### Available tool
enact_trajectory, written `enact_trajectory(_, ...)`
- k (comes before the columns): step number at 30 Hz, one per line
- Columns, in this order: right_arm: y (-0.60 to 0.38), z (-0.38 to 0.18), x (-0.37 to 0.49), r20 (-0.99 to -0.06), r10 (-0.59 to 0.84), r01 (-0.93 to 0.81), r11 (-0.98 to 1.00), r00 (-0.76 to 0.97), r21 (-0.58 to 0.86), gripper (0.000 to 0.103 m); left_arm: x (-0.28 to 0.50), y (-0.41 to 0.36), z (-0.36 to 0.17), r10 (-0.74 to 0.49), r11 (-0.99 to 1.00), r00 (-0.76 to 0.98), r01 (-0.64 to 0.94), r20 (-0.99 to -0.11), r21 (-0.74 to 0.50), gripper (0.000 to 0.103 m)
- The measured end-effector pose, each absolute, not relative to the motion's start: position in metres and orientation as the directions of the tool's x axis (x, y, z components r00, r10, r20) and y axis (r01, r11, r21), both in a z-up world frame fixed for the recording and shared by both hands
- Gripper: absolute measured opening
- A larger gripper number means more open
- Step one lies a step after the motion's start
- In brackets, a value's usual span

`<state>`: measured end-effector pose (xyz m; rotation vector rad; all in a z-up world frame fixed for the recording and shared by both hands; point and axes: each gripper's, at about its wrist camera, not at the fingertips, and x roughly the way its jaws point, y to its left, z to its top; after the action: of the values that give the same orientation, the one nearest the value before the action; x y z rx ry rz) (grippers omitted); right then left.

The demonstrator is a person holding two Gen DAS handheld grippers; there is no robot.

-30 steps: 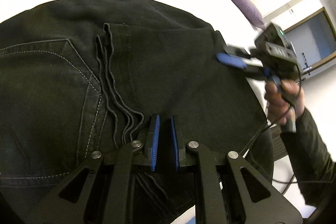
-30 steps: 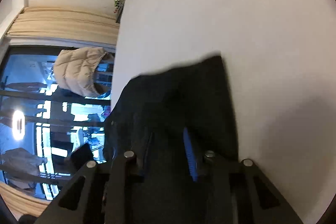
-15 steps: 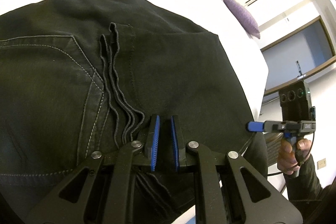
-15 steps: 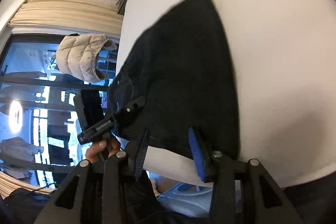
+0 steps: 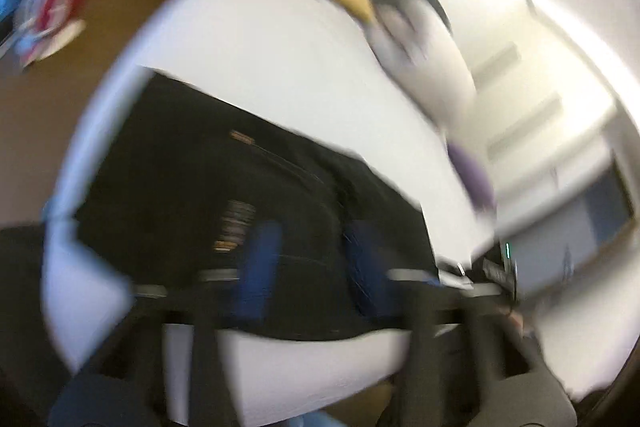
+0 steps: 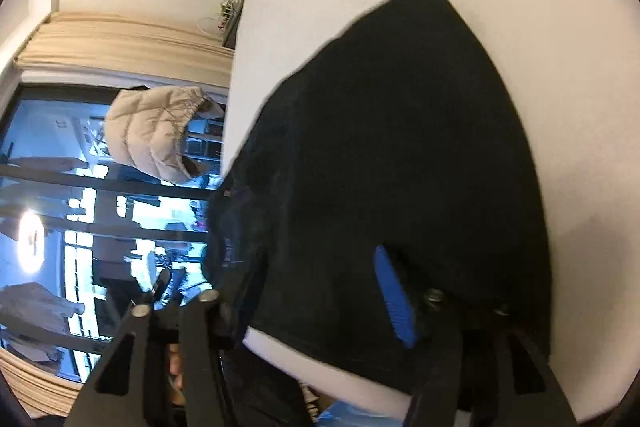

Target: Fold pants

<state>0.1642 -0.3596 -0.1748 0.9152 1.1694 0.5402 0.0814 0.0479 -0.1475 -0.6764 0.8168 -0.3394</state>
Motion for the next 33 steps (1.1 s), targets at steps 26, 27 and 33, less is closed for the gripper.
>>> enact_trajectory(26,-0.296,-0.162,0.191,-0.282,0.914,0.035,0.284,0.293,0.958,0.065,0.057,0.150,-0.277,-0.511,0.167,0.802,-0.262,-0.311,-0.950,0.079)
enact_trajectory(27,-0.293,-0.163,0.193,-0.288,0.914,0.039,0.289,0.286,0.957,0.065,0.061,0.148,-0.276,-0.517,0.163,0.796,-0.268,-0.314,-0.950,0.061)
enact_trajectory(33,-0.268,-0.165,0.213,-0.361,0.905,0.041,0.361,0.223,0.932,0.065,0.078,0.133,-0.266,-0.543,0.219,0.765,-0.270,-0.347,-0.938,0.028)
